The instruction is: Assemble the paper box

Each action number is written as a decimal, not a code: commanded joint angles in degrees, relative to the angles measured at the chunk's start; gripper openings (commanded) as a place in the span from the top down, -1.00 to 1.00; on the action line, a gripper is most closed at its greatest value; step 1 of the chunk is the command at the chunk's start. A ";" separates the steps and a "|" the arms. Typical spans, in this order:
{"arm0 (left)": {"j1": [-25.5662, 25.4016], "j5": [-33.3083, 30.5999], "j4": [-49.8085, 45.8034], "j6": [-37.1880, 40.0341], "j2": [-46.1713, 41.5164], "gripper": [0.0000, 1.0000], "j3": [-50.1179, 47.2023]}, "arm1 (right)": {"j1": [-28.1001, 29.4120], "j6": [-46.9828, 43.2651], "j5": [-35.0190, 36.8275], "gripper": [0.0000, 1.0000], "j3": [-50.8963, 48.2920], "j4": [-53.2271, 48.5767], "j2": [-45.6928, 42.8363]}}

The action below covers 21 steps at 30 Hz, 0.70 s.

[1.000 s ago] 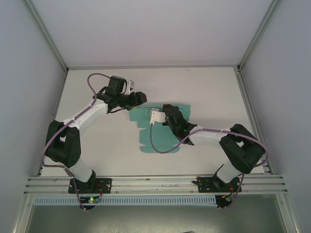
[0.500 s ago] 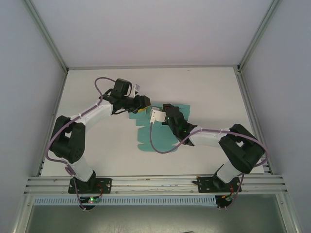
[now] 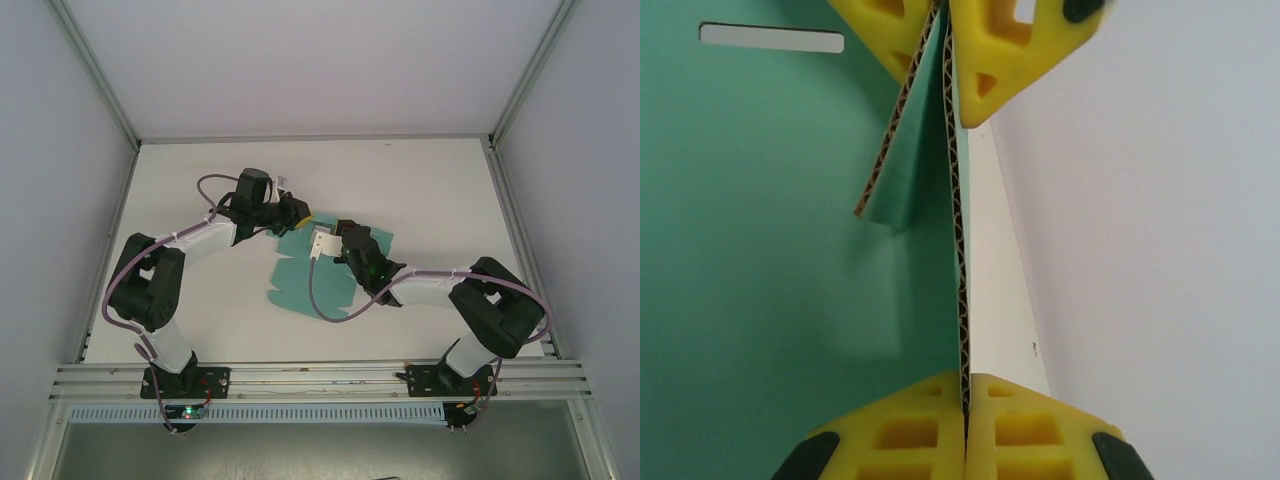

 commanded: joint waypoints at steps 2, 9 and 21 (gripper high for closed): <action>-0.76 -3.40 1.79 2.61 -2.26 0.58 0.67 | 2.29 2.44 -2.94 1.00 -1.55 -0.21 -1.96; -0.46 -11.69 -14.33 16.54 -11.09 -0.25 0.83 | -1.05 3.29 -2.42 1.00 -1.60 -2.71 -5.06; 10.69 -9.86 -13.13 31.38 -26.52 -0.99 -17.87 | -13.64 11.11 -26.07 1.00 0.84 -16.19 -13.40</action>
